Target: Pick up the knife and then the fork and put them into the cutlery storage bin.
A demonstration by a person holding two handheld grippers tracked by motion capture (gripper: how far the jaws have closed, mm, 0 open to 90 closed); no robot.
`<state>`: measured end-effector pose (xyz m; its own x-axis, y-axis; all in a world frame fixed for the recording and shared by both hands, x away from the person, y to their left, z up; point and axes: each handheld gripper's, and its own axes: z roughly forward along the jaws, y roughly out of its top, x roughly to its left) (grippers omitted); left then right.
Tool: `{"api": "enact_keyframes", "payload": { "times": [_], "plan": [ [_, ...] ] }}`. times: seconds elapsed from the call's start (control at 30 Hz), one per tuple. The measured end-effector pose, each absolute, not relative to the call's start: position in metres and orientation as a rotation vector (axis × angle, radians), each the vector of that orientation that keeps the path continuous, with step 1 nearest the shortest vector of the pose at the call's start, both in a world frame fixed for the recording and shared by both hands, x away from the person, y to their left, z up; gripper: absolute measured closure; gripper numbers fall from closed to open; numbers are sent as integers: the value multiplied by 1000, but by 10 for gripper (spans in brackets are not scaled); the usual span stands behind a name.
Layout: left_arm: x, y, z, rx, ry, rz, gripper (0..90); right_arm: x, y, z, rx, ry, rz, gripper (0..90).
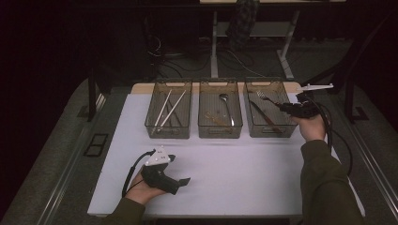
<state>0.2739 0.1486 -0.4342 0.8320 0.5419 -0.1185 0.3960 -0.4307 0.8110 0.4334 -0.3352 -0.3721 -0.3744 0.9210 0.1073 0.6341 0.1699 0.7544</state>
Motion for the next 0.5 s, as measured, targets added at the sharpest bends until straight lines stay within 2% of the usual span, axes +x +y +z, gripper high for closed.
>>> {"api": "enact_keyframes", "payload": {
  "times": [0.5],
  "plan": [
    [276, 150, -434, 2071, 677, 215, 0, 457, -325, -394, 1568, 2072, 945, 754]
  ]
}}
